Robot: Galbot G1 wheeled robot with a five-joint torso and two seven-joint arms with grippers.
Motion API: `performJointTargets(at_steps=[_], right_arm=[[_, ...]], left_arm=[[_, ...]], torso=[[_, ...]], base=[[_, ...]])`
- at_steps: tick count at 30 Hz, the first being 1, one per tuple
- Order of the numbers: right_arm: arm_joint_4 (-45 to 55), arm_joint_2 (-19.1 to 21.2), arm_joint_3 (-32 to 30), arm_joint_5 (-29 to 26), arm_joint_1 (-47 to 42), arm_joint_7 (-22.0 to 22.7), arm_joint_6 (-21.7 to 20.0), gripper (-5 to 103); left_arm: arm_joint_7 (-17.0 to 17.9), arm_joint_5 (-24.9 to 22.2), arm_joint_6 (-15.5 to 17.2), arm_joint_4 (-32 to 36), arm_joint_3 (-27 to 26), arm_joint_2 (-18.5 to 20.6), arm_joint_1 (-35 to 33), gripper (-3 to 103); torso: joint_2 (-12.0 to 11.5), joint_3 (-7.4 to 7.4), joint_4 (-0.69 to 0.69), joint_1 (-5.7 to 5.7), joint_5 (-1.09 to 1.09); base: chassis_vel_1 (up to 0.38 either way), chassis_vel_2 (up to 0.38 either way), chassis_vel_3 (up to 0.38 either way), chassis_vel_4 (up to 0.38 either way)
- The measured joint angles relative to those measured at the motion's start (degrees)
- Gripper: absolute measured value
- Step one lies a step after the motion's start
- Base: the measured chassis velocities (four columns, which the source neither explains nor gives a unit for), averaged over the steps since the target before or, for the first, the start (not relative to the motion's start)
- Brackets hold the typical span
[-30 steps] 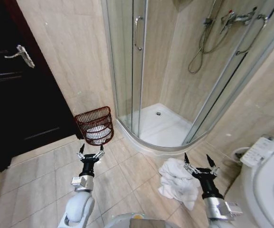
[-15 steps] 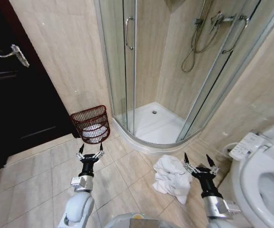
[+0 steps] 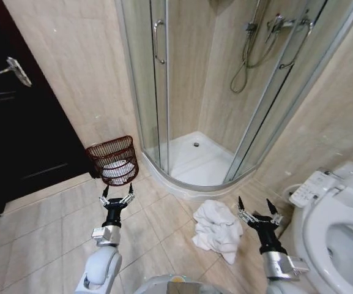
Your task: Discard the used towel into the hamper.
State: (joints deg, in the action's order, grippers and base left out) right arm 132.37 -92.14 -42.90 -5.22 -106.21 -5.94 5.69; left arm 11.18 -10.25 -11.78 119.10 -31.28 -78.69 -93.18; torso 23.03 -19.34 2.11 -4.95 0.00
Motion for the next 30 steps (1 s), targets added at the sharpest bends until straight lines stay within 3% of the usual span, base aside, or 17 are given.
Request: performJointTargets(at_steps=[21, 30], right_arm=[[-0.11, 0.0, -0.15, 0.07, -0.1, -0.07, 0.0, 100], [-1.13, 0.0, -0.1, -0.25, 0.37, 2.47, 2.0, 100]], left_arm=[[-0.1, 0.19, -0.14, 0.33, 0.42, -0.25, -0.41, 100], [0.0, 0.69, 1.47, 0.69, 0.78, -0.18, -0.38, 100]], torso=[[0.0, 0.0, 0.0, 0.0, 0.0], [0.0, 0.0, 0.0, 0.0, 0.0]], base=[[-0.095, -0.176, 0.099, 0.173], [-0.061, -0.13, 0.046, 0.127]])
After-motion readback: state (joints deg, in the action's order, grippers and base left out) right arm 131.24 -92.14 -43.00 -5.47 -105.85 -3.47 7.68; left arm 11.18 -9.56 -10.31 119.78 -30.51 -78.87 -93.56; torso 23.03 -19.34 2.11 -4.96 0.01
